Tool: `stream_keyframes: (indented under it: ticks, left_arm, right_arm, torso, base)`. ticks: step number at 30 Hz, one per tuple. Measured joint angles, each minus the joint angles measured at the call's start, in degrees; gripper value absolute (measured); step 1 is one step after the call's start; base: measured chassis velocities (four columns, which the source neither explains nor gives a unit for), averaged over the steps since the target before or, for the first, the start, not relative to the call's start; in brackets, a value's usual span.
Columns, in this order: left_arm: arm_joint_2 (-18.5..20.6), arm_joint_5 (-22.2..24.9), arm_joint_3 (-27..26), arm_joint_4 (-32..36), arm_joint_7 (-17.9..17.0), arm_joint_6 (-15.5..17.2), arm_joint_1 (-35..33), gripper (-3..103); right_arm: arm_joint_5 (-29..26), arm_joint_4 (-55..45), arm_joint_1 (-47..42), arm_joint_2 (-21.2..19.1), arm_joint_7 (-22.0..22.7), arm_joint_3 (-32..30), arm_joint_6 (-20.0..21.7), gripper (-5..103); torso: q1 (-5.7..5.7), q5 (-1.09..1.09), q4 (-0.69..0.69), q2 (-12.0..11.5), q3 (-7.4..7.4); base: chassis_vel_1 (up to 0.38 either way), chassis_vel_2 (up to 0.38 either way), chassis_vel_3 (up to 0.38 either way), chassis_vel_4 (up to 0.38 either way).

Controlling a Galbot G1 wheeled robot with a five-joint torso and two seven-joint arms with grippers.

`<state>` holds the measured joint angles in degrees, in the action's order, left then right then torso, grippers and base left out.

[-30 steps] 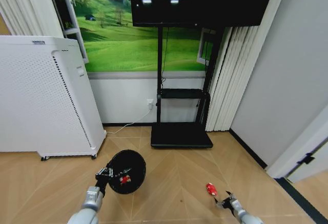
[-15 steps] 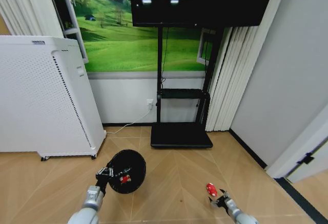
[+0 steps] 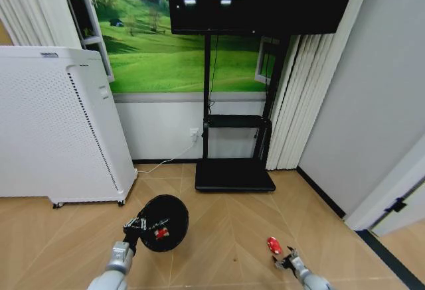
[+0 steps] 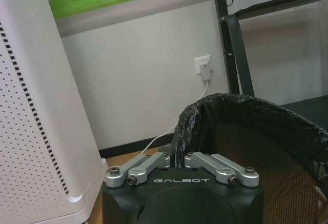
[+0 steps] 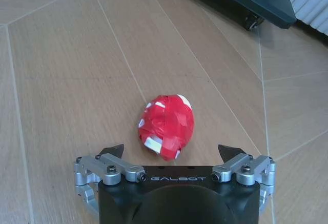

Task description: Pick up the trash bin and place the garbage on the floor into it.

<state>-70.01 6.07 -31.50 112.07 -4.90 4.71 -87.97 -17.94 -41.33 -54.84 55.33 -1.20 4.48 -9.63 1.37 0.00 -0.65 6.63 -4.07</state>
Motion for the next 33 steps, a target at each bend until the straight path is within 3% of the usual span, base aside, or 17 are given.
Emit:
stream_keyframes:
  ticks: [11, 13, 19, 22, 23, 29, 33]
  left_arm:
    - [-0.2, -0.1, -0.1, -0.2, 0.0, -0.3, -0.2, 7]
    - [-0.2, -0.1, -0.2, -0.3, 0.0, -0.4, -0.2, 7]
    - [-0.2, -0.1, -0.2, -0.5, 0.0, -0.5, -0.3, 7]
    - [-0.2, -0.1, -0.2, -0.5, 0.0, -0.5, -0.3, 7]
    - [-0.2, -0.2, -0.2, -0.6, 0.0, -0.5, -0.2, 7]
    - [-0.4, -0.2, -0.2, -0.7, 0.0, -0.7, -0.3, 7]
    - [-0.5, -0.3, -0.2, -0.8, 0.0, -0.8, -0.3, 7]
  right_arm:
    - [0.6, 1.7, 1.9, 0.9, 0.1, 1.3, -0.1, 102]
    - [1.1, 2.4, 2.2, 1.2, 0.0, 1.3, -0.4, 99]
    - [1.5, 3.3, 2.8, 1.6, -0.7, 1.3, -0.8, 73]
    - [1.5, 3.3, 2.9, 1.6, -0.7, 1.3, -0.8, 67]
    - [1.5, 3.4, 2.9, 1.5, -0.8, 1.3, -0.9, 56]
    - [1.5, 3.4, 3.0, 1.3, -0.8, 1.3, -1.1, 43]
    - [1.5, 3.3, 2.9, 1.2, -0.9, 1.3, -1.4, 42]
  torso:
    - [0.0, -0.01, -0.01, 0.0, 0.0]
    - [0.0, -0.02, 0.0, 0.0, 0.0]
    - [0.0, 0.0, 0.0, 0.0, 0.01]
    - [0.0, 0.01, 0.0, 0.0, 0.0]
    - [0.0, 0.01, 0.0, 0.0, 0.0]
    - [0.0, -0.01, -0.01, 0.0, 0.0]
    - [0.0, 0.01, 0.0, 0.0, 0.01]
  base:
    - [0.0, 0.0, 0.0, 0.0]
    - [0.0, 0.0, 0.0, 0.0]
    - [0.0, 0.0, 0.0, 0.0]
    - [0.0, 0.0, 0.0, 0.0]
    - [0.0, 0.0, 0.0, 0.0]
    - [0.0, 0.0, 0.0, 0.0]
    - [0.0, 0.0, 0.0, 0.0]
